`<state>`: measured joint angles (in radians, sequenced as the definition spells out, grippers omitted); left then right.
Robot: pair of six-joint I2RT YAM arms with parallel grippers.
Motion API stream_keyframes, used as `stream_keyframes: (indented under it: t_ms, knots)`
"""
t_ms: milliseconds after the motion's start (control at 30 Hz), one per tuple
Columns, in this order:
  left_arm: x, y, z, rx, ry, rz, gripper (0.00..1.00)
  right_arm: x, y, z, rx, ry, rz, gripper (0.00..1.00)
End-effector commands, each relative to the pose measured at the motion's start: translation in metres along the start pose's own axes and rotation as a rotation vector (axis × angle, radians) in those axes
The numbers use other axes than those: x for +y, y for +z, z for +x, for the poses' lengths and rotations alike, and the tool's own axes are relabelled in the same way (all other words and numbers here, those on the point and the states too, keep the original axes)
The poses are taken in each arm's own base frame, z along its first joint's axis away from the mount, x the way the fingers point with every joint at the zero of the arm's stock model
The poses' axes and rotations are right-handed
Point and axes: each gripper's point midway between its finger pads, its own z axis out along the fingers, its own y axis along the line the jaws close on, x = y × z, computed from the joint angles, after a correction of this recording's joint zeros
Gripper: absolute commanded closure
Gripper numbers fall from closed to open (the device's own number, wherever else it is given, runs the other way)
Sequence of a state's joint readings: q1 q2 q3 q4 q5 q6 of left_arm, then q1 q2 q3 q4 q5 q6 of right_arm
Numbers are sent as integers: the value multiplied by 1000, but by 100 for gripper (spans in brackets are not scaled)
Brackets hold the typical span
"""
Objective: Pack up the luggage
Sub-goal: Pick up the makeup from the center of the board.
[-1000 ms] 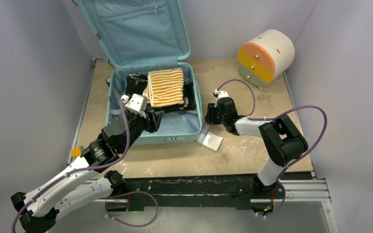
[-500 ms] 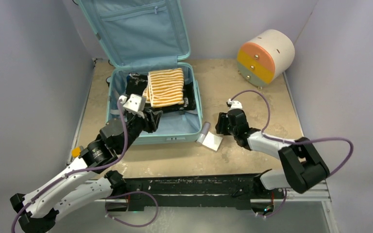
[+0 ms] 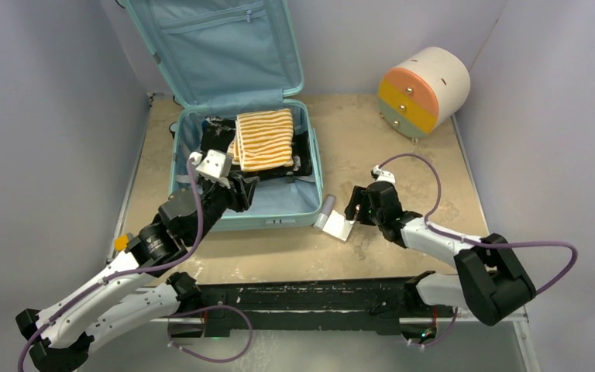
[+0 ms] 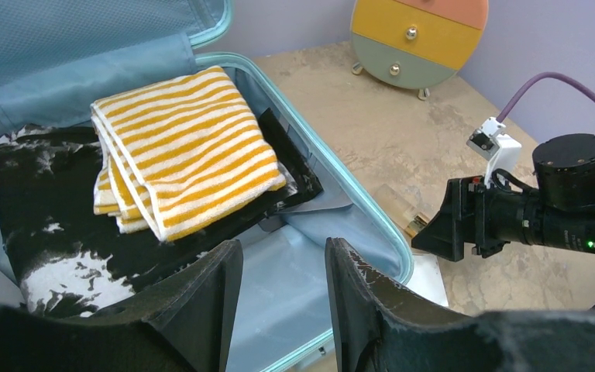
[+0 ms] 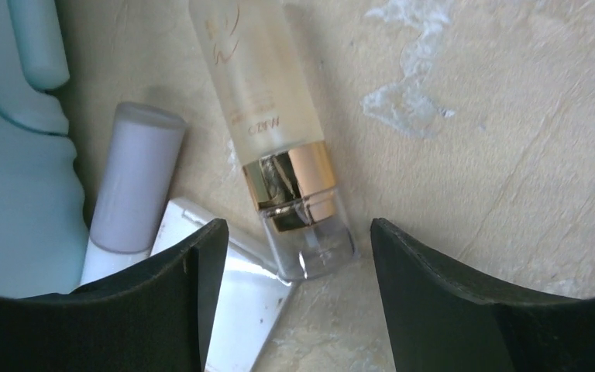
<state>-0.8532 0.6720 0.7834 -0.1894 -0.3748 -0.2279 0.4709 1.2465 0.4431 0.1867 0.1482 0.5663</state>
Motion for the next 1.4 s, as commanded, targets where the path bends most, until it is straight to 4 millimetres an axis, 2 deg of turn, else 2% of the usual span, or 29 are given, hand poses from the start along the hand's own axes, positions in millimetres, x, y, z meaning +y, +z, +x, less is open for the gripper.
stream_keyframes:
  t_ms: [0, 133, 300, 500, 633, 767, 1033, 1167, 1367]
  knots:
    - [-2, -3, -23, -53, -36, -3, 54, -6, 5, 4, 34, 65, 64, 29]
    - [-1, -2, -23, -50, -37, -7, 54, -7, 13, 4, 34, 77, 76, 32]
    - [1, -2, -23, -51, -38, -18, 54, -6, 19, 8, 57, 75, 77, 45]
    - [0, -1, -22, -47, -38, -15, 54, -6, 11, 7, 55, 77, 72, 60]
    - [-1, -1, -21, -44, -37, -12, 54, 0, -2, -7, 19, 68, 53, 68]
    - [-1, -1, -22, -43, -38, -12, 54, 9, -21, -29, -24, 51, 27, 71]
    - [-1, -1, -22, -43, -42, -16, 54, 24, -46, -46, -32, 75, -13, 72]
    - [0, -3, -23, -47, -46, -18, 54, 21, -52, -56, -53, 60, 12, 73]
    - [0, -3, -24, -50, -48, -17, 54, 14, -58, -59, -65, 39, 50, 73]
